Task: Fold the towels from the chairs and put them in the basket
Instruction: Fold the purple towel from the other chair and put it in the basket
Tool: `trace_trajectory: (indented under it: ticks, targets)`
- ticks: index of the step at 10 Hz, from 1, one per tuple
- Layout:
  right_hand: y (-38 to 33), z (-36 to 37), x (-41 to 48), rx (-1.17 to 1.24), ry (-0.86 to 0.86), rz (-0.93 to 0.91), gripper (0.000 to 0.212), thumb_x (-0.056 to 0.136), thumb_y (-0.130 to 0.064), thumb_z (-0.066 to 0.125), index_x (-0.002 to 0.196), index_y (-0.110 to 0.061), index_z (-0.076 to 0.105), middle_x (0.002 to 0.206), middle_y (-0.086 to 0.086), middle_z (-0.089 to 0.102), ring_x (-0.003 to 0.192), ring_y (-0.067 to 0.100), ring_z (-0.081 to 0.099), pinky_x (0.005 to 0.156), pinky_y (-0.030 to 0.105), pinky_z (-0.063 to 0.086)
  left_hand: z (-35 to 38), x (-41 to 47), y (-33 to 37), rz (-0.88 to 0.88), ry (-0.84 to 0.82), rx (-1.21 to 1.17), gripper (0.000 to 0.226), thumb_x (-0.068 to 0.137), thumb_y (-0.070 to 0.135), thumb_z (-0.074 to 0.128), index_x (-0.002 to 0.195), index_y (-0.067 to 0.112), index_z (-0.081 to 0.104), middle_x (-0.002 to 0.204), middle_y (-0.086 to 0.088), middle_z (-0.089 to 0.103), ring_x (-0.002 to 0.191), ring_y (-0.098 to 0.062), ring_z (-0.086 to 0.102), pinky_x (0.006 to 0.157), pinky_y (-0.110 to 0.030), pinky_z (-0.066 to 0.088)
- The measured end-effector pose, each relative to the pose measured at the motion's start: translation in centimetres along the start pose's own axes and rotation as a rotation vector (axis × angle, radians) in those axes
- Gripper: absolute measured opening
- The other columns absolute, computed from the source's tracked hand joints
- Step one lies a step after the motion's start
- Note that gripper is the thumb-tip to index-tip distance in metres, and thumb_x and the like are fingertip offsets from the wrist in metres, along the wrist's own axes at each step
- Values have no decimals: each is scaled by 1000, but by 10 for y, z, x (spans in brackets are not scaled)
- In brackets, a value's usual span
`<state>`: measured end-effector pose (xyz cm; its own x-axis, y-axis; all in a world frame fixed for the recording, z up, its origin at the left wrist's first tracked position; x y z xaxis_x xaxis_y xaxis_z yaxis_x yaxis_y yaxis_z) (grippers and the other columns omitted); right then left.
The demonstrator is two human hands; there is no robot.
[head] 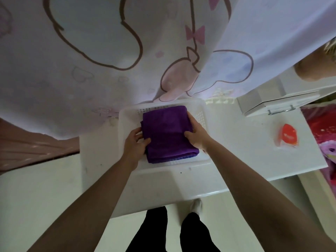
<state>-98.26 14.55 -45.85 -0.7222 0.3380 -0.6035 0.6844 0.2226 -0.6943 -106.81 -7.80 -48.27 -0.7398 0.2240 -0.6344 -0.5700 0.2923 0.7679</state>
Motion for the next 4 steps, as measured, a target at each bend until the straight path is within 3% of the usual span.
trace_trajectory:
  ticks: [2,4]
  targets:
    - [-11,5,7,-247,21,-53,91,90,-6,49,158,-40,-1,130,14,43,96,27,48,82,31,41,-5,4,-1,-13,48,-21,51,90,-2,63,136,15,50,121,-9,63,107,-29,65,89,-47,57]
    - [-34,-7,-33,-301,161,-122,82,90,-3,50,159,-28,14,139,16,42,107,31,54,89,30,42,-9,-27,18,-7,94,201,47,97,19,51,142,17,42,127,-9,60,106,-26,63,96,-46,53]
Point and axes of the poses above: each hand's wrist, its own x-axis towards the middle knuckle, its own z-axis out of the palm, y = z × x, the point moved 10 cm from there along x, towards the middle knuckle
